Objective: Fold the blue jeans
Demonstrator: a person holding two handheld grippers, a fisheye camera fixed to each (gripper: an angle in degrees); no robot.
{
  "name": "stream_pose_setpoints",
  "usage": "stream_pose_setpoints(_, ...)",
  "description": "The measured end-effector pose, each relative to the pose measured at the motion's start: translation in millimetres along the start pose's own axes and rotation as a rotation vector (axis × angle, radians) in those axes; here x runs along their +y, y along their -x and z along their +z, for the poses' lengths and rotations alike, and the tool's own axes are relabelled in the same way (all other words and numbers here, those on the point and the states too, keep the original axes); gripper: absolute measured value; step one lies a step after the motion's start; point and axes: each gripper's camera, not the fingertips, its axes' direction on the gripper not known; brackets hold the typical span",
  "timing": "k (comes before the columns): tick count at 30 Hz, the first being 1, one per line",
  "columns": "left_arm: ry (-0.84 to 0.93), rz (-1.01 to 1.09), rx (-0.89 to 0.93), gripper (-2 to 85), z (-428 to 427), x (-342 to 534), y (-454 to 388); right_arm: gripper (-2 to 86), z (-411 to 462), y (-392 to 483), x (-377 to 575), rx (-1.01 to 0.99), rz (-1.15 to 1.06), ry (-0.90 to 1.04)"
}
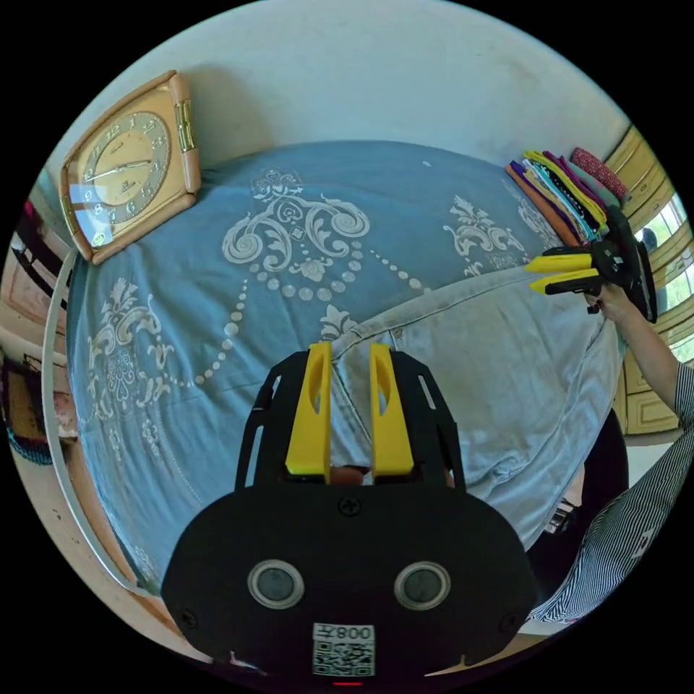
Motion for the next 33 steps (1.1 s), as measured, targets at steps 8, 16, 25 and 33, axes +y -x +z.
stream_pose_setpoints(8,0.225,0.189,-0.146,11.2,35,-76,-29,10.3,28,10,-43,0.047,-0.078,0.110)
stream_pose_setpoints(16,0.255,0.224,-0.035,12.2,43,-113,-36,9.9,19,9,-65,0.020,-0.105,0.117)
stream_pose_setpoints(25,0.222,0.254,-0.061,9.3,35,-124,-68,8.8,2,10,-87,0.008,-0.120,0.203)
stream_pose_setpoints(33,0.211,0.261,-0.132,4.1,19,-116,-106,6.6,-24,18,-84,0.041,-0.074,0.183)
